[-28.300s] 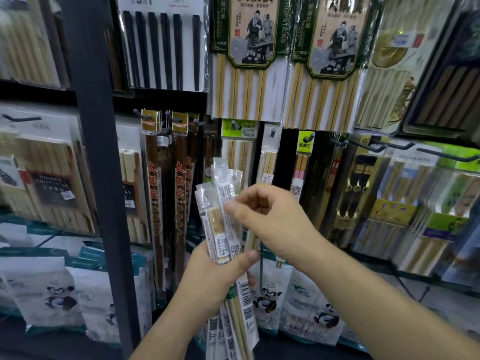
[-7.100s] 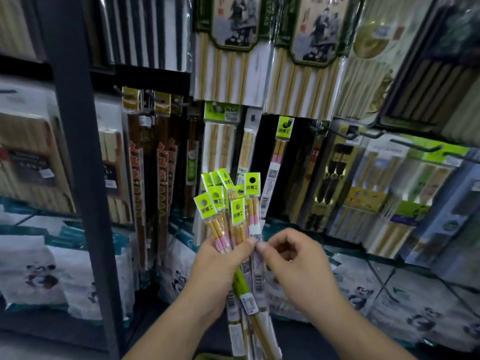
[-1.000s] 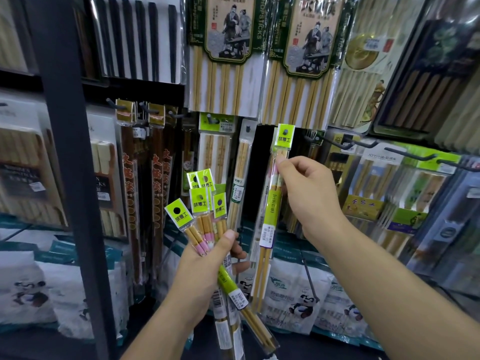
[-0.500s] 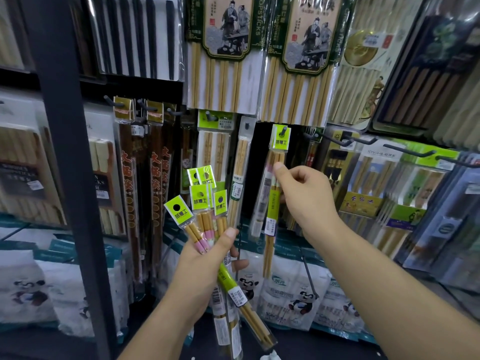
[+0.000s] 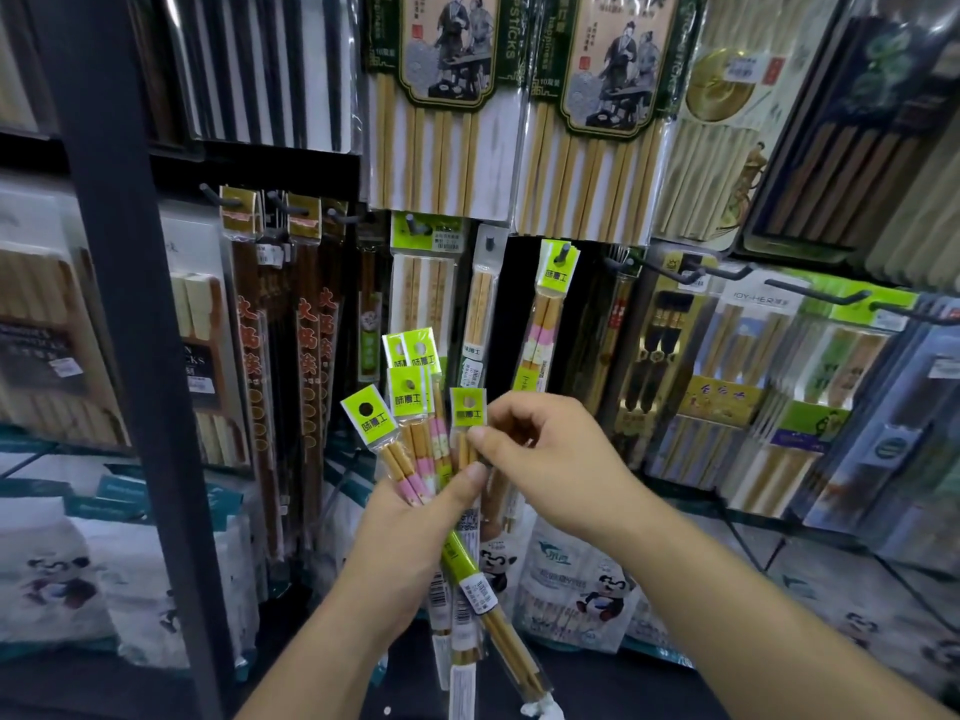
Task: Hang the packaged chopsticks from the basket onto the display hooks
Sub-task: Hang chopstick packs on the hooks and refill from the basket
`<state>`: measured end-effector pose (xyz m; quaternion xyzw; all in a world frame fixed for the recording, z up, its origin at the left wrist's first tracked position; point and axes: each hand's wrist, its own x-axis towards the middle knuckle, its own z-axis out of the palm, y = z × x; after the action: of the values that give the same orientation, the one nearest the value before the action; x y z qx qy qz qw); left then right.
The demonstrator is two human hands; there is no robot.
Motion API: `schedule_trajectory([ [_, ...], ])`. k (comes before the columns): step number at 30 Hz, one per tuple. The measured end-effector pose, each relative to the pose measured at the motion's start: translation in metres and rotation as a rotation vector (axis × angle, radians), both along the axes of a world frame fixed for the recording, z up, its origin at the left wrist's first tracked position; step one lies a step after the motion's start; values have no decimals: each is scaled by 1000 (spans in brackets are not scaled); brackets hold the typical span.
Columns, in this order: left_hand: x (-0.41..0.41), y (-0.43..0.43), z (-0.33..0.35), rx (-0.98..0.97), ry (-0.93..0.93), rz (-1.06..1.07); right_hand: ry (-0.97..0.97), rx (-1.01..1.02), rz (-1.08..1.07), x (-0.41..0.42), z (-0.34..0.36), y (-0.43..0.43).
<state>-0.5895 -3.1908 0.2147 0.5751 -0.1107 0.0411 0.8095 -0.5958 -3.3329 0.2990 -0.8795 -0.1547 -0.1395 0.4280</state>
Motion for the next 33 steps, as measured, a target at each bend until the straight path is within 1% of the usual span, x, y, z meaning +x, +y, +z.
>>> schedule_trajectory([
  [1,0,0,0,-10,17,22,-16,17,-19,1,4,-1],
  [3,2,1,-1,-42,70,71,-89,126,-81,4,18,-4],
  [5,4,2,-2,-124,102,62,-186,264,-154,8,37,-8],
  [7,6,3,-3,-202,118,27,-251,346,-221,14,57,-13],
  [10,7,2,-3,-226,122,10,-283,352,-277,25,73,-15],
  [13,6,2,-2,-229,123,8,-272,334,-341,33,77,-13],
  [20,7,5,-4,-203,102,33,-278,427,-371,39,74,-12],
  [23,8,5,-6,-183,76,22,-278,409,-386,39,72,-14],
  [31,5,2,-5,-177,75,-18,-297,187,-448,31,53,-24],
  [33,3,1,-3,-184,86,-41,-315,176,-455,26,44,-26],
])
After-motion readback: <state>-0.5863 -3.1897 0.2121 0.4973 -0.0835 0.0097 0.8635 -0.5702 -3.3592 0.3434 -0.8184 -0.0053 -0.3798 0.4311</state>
